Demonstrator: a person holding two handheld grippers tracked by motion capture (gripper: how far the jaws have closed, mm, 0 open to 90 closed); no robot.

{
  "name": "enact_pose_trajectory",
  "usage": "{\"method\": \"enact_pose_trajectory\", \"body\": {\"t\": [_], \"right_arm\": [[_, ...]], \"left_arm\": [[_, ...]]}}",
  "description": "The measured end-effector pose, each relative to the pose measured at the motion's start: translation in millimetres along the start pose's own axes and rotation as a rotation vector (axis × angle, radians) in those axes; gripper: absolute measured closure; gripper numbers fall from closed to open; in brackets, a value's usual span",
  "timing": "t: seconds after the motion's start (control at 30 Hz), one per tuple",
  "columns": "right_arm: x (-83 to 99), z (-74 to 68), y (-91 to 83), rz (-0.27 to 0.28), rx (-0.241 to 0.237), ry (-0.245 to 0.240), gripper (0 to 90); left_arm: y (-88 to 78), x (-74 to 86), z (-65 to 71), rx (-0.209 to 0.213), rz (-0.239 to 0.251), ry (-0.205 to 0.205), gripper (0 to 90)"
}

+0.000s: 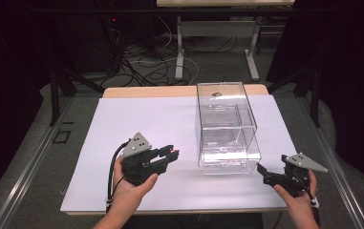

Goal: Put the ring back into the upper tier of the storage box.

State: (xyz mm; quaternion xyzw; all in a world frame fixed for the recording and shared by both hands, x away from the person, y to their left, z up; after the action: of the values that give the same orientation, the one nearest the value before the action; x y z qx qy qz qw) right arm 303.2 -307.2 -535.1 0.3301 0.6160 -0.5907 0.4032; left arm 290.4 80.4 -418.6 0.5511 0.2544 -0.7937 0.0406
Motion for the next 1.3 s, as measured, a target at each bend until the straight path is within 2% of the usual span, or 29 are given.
{"method": "enact_pose_trajectory", "body": {"t": [0.13,0.4,0.57,0.67,0.7,0.73,0.9,1.3], "right_arm": [[0.5,-0.3,0.4,-0.002,0.0,-0.006,0.5],[0.4,-0.9,1.4,0.006,0.002,-0.007,0.0],[0.1,-1.2,1.1,0.005,-0.003,0.001,0.0],[0.4,-0.8,1.3,0.003,0.0,-0.003,0.0],[0.3,-1.2,2.7,0.019,0.01,0.003,0.0],[0.6,-0.6,1.2,0.0,0.008,-0.003,0.0],[0.6,-0.2,0.7,-0.007,0.001,-0.01,0.0],[1.2,-2.2,1.2,-0.014,-0.008,0.006,0.0]], "left_arm": [[1.5,-7.0,4.2,0.002,0.005,-0.006,71.1],[4.7,-25.2,13.0,-0.004,-0.013,0.021,71.1],[8.6,-37.0,18.8,0.012,-0.011,0.025,71.1],[12.2,-43.9,22.7,0.016,-0.018,0.034,71.1],[13.6,-46.1,23.9,0.022,-0.023,0.036,71.1],[15.1,-48.3,25.0,0.026,-0.023,0.036,71.1],[22.2,-56.6,28.0,0.041,-0.034,0.041,71.1],[43.9,-68.0,30.3,0.063,-0.04,0.033,71.1]]}}
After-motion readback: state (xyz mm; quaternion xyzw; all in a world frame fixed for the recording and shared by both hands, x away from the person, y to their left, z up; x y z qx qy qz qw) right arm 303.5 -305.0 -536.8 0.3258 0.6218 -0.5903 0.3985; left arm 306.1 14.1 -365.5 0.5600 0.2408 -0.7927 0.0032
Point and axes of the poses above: each handheld gripper's, and its own axes: y roughly forward along the jaws, x roughly out of its underside, z roughly to its right, the point moved 4 cm from there along y, roughly forward along the jaws, and after that the axes turned 13 degrees about x, right-handed, at the moved point
